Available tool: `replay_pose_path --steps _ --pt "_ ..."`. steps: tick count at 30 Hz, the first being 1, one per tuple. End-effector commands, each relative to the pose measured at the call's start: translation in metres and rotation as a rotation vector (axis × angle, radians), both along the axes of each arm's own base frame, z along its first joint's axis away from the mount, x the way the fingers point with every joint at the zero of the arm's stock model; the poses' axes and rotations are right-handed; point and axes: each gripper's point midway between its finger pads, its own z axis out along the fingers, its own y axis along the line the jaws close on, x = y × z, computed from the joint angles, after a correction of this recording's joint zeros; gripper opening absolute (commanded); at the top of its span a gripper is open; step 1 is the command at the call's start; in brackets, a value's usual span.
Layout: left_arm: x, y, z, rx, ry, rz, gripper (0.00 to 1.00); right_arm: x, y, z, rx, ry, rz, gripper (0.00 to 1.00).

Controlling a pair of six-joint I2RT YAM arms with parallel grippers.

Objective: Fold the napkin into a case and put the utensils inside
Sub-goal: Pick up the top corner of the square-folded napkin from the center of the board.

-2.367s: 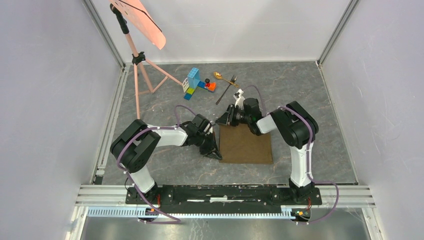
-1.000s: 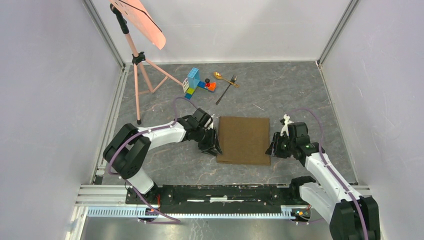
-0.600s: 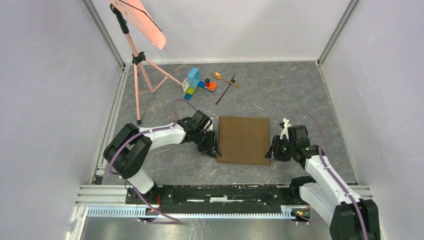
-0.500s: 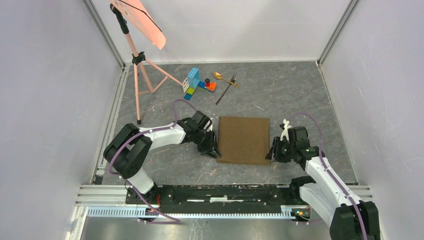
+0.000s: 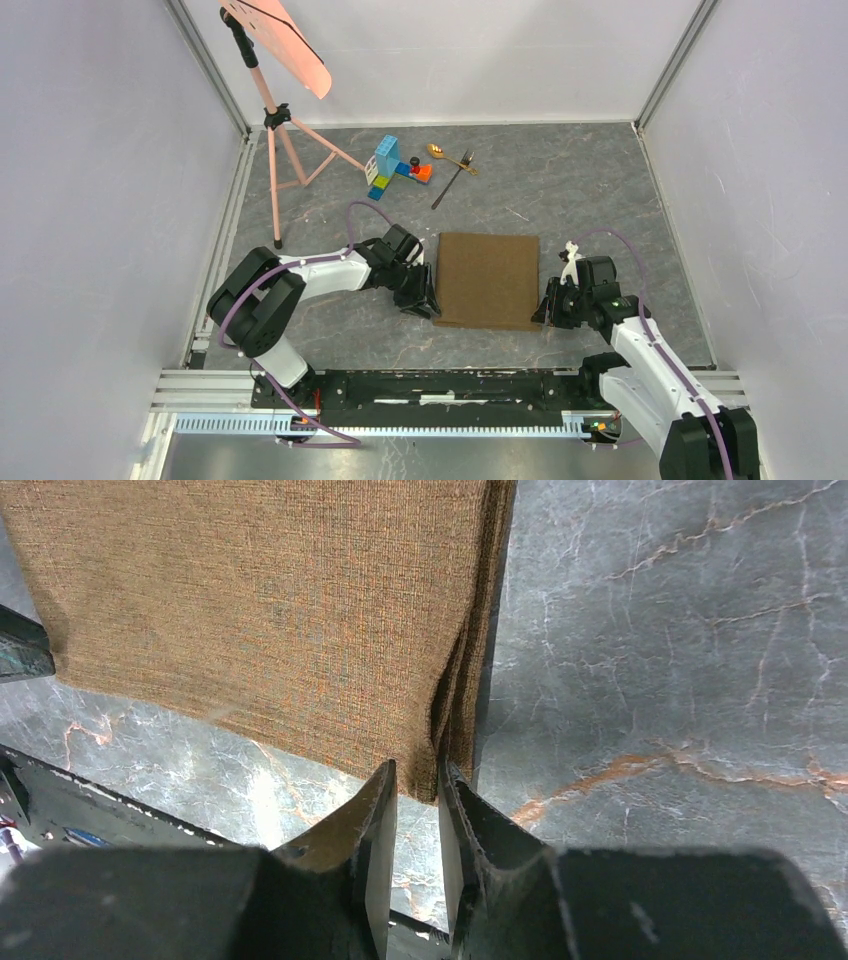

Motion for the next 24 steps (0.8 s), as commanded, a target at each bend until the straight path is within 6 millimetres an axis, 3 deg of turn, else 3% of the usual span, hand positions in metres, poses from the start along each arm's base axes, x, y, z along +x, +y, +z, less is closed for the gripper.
replay_pose_path --steps 1,19,24 --pt "0.002 -0.004 -0.001 -0.021 -0.017 -0.009 0.41 0.003 0.004 0.011 0.018 -0.022 0.010 0.27" --pt "-0.001 -0.002 -0.004 -0.019 -0.011 -0.006 0.41 0.008 0.003 0.024 0.012 -0.044 0.011 0.27" --pt "-0.001 -0.002 -0.005 -0.018 -0.007 -0.003 0.41 0.007 0.004 0.019 0.021 -0.042 0.012 0.27"
